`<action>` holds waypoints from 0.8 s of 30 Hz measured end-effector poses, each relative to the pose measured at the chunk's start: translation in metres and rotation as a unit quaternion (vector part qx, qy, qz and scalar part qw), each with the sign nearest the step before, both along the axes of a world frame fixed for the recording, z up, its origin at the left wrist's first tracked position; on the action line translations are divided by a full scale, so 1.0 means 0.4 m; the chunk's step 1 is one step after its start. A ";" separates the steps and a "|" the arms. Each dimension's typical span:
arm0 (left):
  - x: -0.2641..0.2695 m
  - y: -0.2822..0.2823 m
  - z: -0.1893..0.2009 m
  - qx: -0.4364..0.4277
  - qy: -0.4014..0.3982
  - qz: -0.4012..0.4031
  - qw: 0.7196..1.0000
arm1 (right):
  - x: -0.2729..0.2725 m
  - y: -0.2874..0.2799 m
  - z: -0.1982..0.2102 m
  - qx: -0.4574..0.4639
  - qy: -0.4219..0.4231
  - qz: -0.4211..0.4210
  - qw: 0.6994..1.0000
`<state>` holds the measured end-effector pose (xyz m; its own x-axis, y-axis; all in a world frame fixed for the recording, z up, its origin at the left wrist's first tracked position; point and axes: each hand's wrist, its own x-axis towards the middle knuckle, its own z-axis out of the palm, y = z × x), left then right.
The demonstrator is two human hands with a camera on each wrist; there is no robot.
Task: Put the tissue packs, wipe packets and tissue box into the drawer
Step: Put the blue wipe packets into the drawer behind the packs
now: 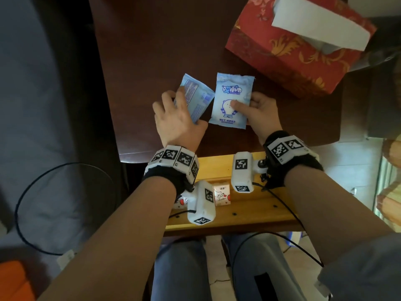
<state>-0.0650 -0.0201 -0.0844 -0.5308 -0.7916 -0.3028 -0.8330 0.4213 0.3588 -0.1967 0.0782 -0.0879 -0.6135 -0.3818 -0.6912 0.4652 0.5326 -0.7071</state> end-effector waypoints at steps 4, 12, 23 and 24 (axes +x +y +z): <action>0.032 0.019 0.010 0.005 0.056 0.021 0.998 | 0.040 0.023 0.003 -0.015 -0.022 -0.001 1.000; 0.073 0.072 0.036 0.210 0.192 0.031 0.958 | 0.132 0.054 0.019 -0.027 -0.042 0.027 0.998; 0.215 0.081 0.004 0.306 0.206 0.180 0.912 | 0.229 0.099 0.035 -0.012 -0.011 0.009 1.000; 0.225 0.088 0.008 0.310 0.209 0.183 0.909 | 0.234 0.108 0.034 -0.008 -0.017 -0.002 1.000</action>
